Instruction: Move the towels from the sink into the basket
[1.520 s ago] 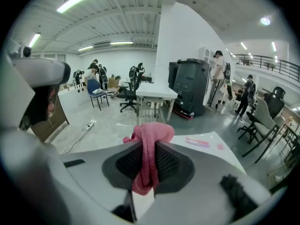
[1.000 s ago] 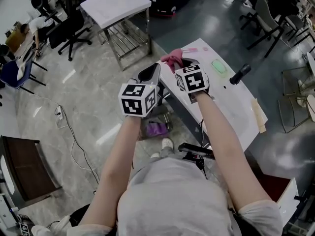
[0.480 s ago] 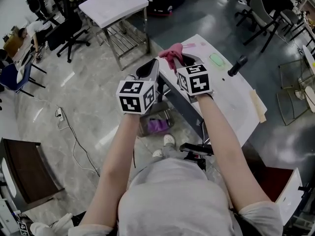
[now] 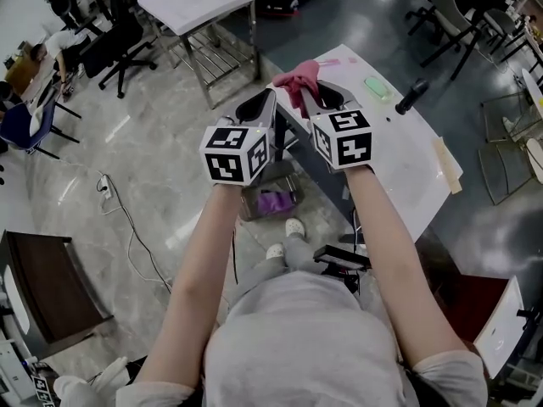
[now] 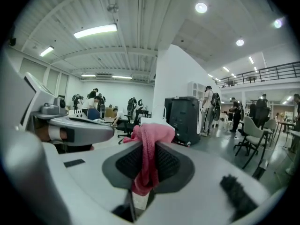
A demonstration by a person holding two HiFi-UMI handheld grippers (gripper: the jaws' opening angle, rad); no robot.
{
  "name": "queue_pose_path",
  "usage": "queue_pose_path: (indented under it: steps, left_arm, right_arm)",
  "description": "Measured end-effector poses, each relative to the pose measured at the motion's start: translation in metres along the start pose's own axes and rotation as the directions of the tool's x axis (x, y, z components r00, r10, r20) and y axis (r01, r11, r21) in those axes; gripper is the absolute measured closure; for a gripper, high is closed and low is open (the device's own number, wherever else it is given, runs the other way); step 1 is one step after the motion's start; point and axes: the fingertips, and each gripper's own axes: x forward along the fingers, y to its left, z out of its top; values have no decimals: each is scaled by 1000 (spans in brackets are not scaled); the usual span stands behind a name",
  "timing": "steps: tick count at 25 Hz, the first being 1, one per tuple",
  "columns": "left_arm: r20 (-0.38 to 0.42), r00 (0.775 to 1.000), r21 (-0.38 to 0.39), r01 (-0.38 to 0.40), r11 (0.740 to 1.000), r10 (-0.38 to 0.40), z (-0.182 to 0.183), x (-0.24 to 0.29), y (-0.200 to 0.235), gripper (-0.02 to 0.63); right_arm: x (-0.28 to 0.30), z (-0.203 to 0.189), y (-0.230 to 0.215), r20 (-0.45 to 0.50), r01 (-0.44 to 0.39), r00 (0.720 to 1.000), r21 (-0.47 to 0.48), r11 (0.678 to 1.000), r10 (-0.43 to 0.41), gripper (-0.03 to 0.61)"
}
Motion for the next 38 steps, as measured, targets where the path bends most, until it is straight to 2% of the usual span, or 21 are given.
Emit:
queue_pose_path:
  steps: [6,25,38]
  left_arm:
    - [6,1000,9,-24,1000,24,3,-12,-5,607]
    - [69,983,-9,-172,985,172,18,-46,-16,609]
    - [18,979,-48,-203,978,205,-20,-55,-16,607]
  right_arm:
    - [-15,10,10,63,-14,998,16,1000,13,512]
    - [-58,21,23,143,-128,982,19,992,124,512]
    - [-69,-3,47,162,-188,969,-6,982,187,512]
